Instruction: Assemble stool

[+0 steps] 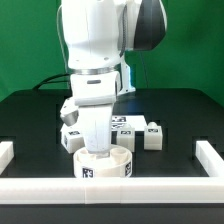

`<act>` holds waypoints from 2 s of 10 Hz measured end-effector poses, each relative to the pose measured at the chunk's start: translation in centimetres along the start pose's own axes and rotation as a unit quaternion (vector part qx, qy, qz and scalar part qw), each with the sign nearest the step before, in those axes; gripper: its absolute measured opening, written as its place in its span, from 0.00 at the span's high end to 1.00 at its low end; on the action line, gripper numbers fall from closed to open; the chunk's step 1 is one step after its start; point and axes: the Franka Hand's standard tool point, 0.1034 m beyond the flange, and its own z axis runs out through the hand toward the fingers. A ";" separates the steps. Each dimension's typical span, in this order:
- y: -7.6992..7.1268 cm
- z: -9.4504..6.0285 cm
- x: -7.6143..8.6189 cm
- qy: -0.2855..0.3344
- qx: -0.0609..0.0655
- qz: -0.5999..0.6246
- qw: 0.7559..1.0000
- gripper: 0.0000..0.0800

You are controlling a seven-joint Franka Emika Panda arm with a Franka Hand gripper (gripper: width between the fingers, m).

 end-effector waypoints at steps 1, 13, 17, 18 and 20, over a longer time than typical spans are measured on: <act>0.0 0.0 0.0 0.000 0.000 0.000 1.000 0.96; 3.3 0.6 10.8 0.022 -0.013 0.013 1.000 0.96; 3.4 0.7 12.8 0.023 -0.011 0.035 0.999 0.96; 3.4 0.7 12.9 0.023 -0.011 0.036 0.999 0.96; 3.4 0.7 12.8 0.023 -0.011 0.037 0.999 0.96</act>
Offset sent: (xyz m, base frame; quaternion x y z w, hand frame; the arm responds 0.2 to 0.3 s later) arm 0.0000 0.0000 0.0000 0.0000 0.0000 0.0000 1.0000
